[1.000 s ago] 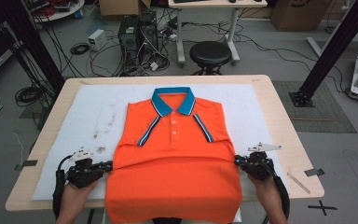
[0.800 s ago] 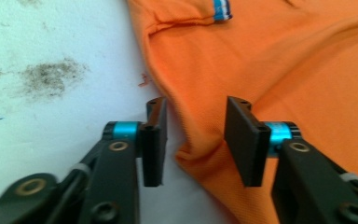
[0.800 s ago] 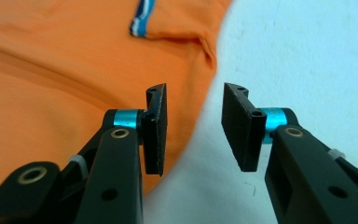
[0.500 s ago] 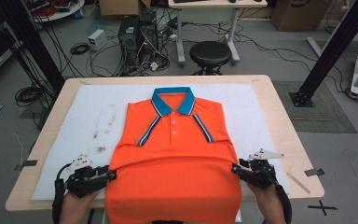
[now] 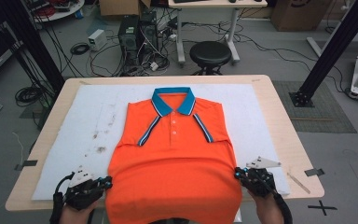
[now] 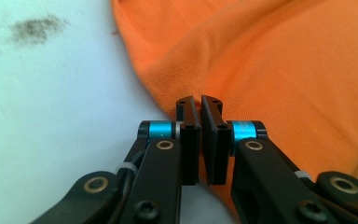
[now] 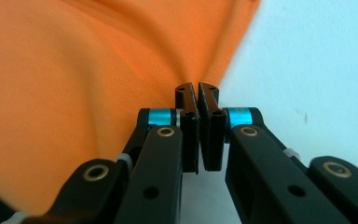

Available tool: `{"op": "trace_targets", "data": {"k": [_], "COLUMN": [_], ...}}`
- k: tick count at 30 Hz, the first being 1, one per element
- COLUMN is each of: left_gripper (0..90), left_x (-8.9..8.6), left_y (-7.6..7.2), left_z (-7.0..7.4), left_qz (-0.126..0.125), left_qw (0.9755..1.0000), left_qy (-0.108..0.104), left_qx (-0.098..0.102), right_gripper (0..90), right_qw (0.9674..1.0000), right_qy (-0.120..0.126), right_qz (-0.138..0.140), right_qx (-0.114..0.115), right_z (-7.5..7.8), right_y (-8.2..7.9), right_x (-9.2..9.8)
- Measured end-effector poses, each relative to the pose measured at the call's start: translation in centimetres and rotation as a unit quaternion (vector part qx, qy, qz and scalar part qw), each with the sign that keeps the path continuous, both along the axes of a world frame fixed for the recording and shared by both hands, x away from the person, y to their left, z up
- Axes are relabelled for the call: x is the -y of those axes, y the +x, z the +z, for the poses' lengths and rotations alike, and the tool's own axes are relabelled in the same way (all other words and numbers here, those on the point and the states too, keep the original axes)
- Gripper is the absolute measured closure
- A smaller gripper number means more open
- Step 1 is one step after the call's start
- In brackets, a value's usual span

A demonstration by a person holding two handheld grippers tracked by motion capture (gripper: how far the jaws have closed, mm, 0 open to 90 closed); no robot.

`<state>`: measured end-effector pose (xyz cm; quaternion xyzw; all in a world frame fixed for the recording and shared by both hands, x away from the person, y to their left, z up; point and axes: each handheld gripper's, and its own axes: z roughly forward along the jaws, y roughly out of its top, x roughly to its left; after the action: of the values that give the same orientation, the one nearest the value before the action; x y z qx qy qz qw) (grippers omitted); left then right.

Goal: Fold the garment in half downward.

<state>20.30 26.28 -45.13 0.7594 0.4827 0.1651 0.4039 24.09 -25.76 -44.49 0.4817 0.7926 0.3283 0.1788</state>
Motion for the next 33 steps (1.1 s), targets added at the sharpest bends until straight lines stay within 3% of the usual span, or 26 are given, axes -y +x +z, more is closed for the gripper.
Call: {"op": "trace_targets", "data": {"k": [5, 10, 13, 14, 15, 20, 24, 27, 28, 29, 33], "left_gripper": [86.0, 86.4, 85.8, 83.0, 62.5, 54.8, 57.9, 72.7, 83.7, 87.9, 89.3], "left_x": [-0.7, -1.3, -1.3, -1.1, -1.0, 0.0, 0.6, 0.7, 0.6, 0.4, 0.0], "left_y": [-1.0, -1.8, -1.8, -1.8, -1.6, 0.3, 2.1, 2.0, 1.7, 1.7, 1.2], "left_z": [0.1, 0.3, 0.3, 0.3, 0.4, 0.5, -0.1, -0.1, -0.1, -0.1, 0.0], "left_qz": [-0.004, -0.032, -0.033, -0.027, -0.019, 0.005, 0.023, 0.026, 0.023, 0.021, 0.016], "left_qw": [0.9999, 0.9989, 0.9983, 0.998, 0.9982, 0.9989, 0.9992, 0.9996, 0.9996, 0.9997, 0.9998], "left_qy": [-0.014, -0.028, -0.046, -0.055, -0.057, -0.047, -0.031, -0.011, -0.003, -0.008, -0.014], "left_qx": [-0.005, -0.021, -0.017, -0.014, -0.009, 0.008, -0.001, 0.009, 0.012, 0.008, -0.002], "right_gripper": [88.9, 89.0, 88.5, 85.9, 66.8, 56.3, 59.3, 72.1, 81.0, 87.5, 89.2], "right_qw": [1.0, 1.0, 1.0, 0.9999, 0.9997, 0.9991, 0.9988, 0.9985, 0.9986, 0.9987, 0.9995], "right_qy": [0.005, -0.005, 0.001, 0.007, 0.018, 0.028, 0.027, 0.025, 0.028, 0.037, 0.015], "right_qz": [0.0, 0.002, 0.0, -0.004, -0.013, -0.031, -0.04, -0.049, -0.045, -0.032, -0.027], "right_qx": [0.001, 0.006, 0.008, 0.007, 0.003, -0.003, -0.007, -0.004, -0.005, -0.01, -0.011], "right_z": [0.4, 1.0, 0.9, 0.8, 0.5, 0.1, -0.2, -0.3, -0.3, -0.3, 0.0], "right_y": [-1.3, -2.3, -2.5, -2.5, -2.2, -1.1, 0.1, 0.3, 0.3, 0.2, -0.3], "right_x": [0.8, 1.2, 1.3, 1.2, 1.1, 0.9, 0.7, 0.9, 1.0, 1.1, 0.7]}}
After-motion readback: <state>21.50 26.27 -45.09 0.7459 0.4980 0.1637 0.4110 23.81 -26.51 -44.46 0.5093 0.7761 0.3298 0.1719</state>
